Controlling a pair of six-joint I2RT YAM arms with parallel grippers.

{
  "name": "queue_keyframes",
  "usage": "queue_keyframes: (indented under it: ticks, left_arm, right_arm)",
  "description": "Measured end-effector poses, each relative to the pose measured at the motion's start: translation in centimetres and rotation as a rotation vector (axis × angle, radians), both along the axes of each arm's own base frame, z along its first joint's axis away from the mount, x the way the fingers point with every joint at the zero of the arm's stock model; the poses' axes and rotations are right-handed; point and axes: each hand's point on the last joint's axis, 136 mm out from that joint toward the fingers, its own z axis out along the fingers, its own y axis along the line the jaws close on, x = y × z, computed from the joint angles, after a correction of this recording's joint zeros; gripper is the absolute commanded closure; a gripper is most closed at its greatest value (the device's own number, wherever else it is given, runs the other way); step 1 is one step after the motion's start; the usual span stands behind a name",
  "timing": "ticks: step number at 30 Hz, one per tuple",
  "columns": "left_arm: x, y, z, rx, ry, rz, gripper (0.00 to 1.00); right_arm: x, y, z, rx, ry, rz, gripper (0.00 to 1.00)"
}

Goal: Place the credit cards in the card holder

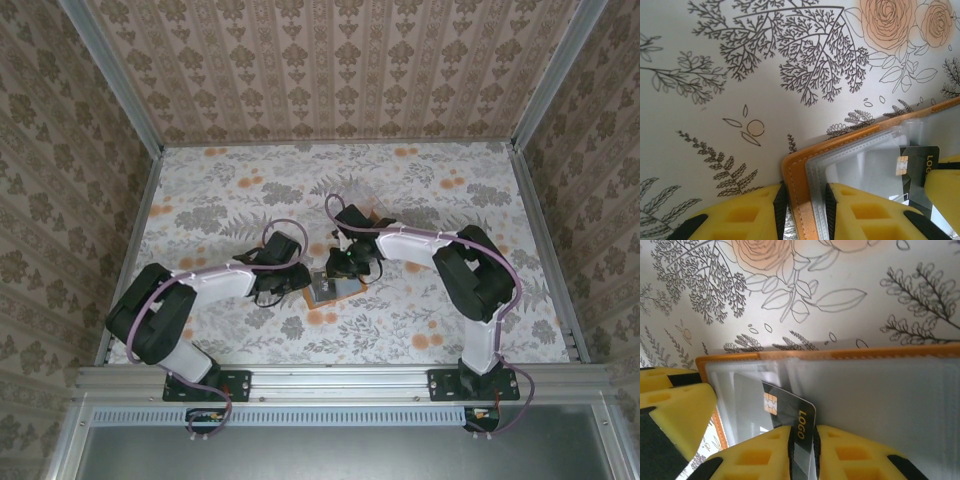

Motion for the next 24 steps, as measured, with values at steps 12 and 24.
queue_keyframes:
  ticks: [12,24]
  left_arm:
    - [0.4,-0.7,0.2,-0.013,-0.015,-0.035,0.67]
    - [0.6,-0.9,0.3,-0.023,-0.023,-0.036,0.66]
  right_arm:
    - [0.1,1.1,-0.4,0.032,0.021,0.04,0.8]
    - [0.1,2.1,0.3,0.096,0.036,0.038,0.76]
